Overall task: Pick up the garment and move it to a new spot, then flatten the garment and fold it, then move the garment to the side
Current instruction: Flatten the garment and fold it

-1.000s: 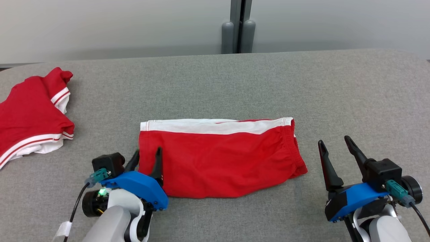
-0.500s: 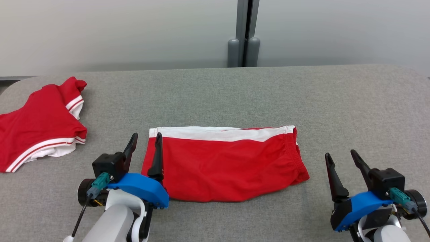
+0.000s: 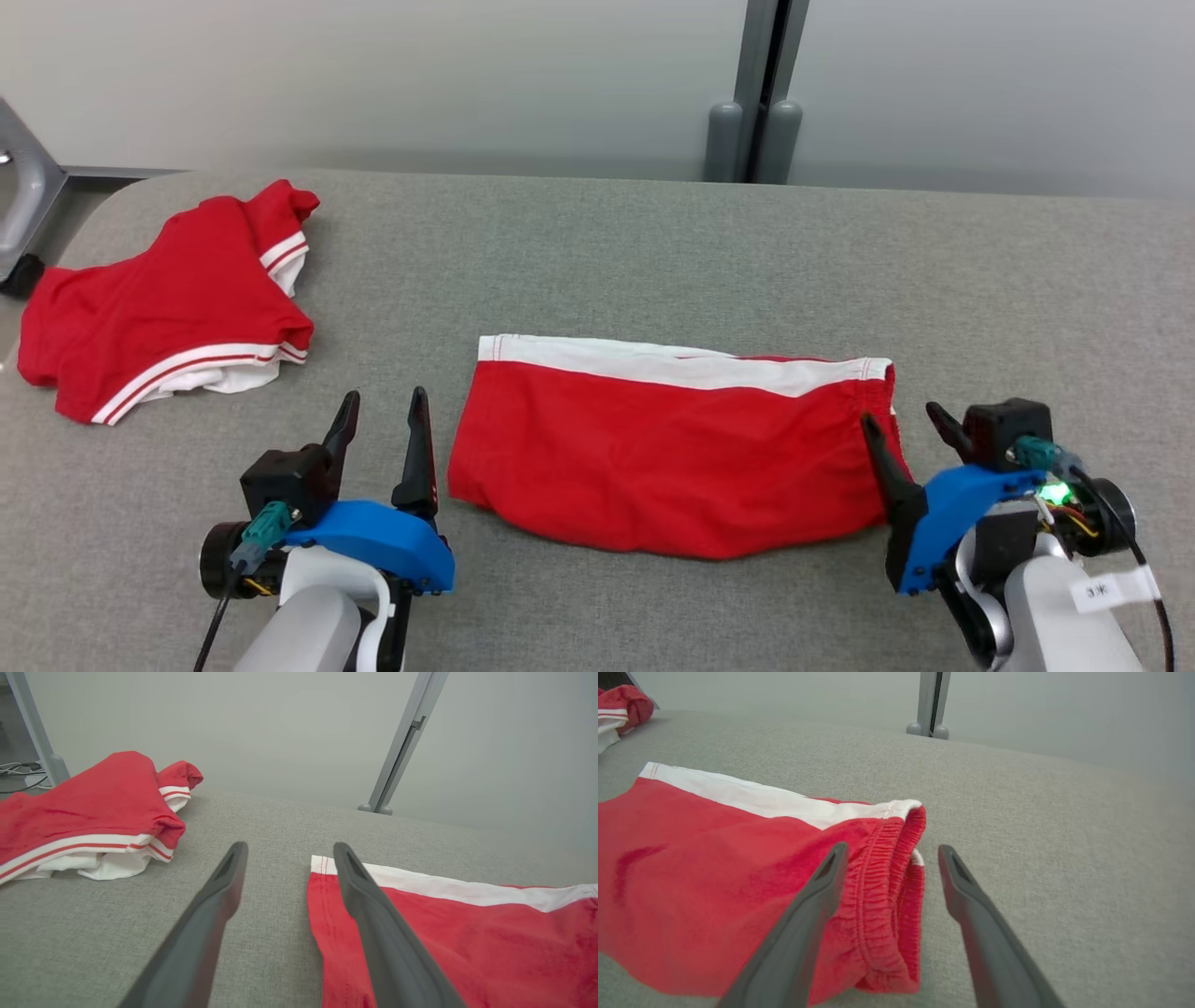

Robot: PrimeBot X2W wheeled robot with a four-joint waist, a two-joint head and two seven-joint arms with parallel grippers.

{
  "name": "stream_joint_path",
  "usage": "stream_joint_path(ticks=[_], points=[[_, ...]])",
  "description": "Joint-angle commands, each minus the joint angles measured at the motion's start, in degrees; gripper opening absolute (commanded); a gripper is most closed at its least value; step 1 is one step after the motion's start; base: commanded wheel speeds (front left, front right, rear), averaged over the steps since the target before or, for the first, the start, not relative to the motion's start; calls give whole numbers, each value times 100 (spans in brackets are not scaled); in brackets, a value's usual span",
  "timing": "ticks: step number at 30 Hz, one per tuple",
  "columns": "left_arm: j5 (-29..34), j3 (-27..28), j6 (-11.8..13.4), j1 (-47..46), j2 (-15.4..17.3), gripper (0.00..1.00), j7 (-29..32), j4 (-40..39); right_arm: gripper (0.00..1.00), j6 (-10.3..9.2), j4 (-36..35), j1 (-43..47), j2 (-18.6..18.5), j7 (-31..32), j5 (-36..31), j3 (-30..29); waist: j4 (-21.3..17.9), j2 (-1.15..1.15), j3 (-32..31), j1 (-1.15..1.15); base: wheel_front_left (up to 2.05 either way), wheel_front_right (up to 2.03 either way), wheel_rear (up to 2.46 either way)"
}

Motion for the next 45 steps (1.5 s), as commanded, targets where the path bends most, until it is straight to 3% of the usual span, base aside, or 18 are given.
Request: stream_joint_path(ticks=[1, 9, 19, 20, 21, 22, 23, 24, 30, 40, 45], points=[[19, 25, 12, 78, -26, 100, -18, -2, 100, 1, 94, -129, -25, 123, -64, -1, 73, 0, 52, 0, 0, 0, 0], [54, -7, -75, 53, -194, 100, -45, 110, 100, 2, 756, -564, -254, 1145, -239, -206, 340, 0, 116, 0, 0, 0, 0], [136, 46, -140, 69, -265, 100, -50, 265, 100, 2, 1435, -696, -480, 2047, 804, 57, 450, 0, 70, 0, 0, 0, 0], [146, 45, -146, 71, -269, 100, -51, 274, 82, 2, 1475, -720, -499, 2090, 929, 112, 454, 0, 64, 0, 0, 0, 0], [160, 49, -155, 75, -269, 100, -51, 283, 42, 2, 1508, -739, -520, 2111, 1054, 154, 455, 0, 56, 0, 0, 0, 0], [168, 52, -165, 83, -267, 100, -52, 291, 33, 2, 1537, -755, -539, 2135, 1145, 191, 453, 0, 49, 0, 0, 0, 0], [169, 54, -175, 93, -261, 100, -52, 301, 10, 2, 1552, -785, -564, 2149, 1225, 233, 447, 0, 40, 0, 0, 0, 0], [176, 52, -185, 104, -254, 100, -53, 312, 0, 2, 1571, -824, -592, 2156, 1292, 266, 437, 0, 26, 0, 0, 0, 0], [214, 21, -186, 123, -231, 100, -54, 340, 0, 2, 1599, -988, -791, 2207, 1820, 415, 339, 0, -59, 0, 0, 0, 0], [175, -49, -176, 124, -225, 100, -26, 334, 0, 1, 1150, -864, -1829, 2651, 2562, 585, 142, 0, -54, 0, 0, 0, 0], [165, -61, -168, 101, -204, 100, -26, 321, 0, 1, 963, -775, -2019, 2750, 2738, 561, 86, 0, -17, 0, 0, 0, 0]])
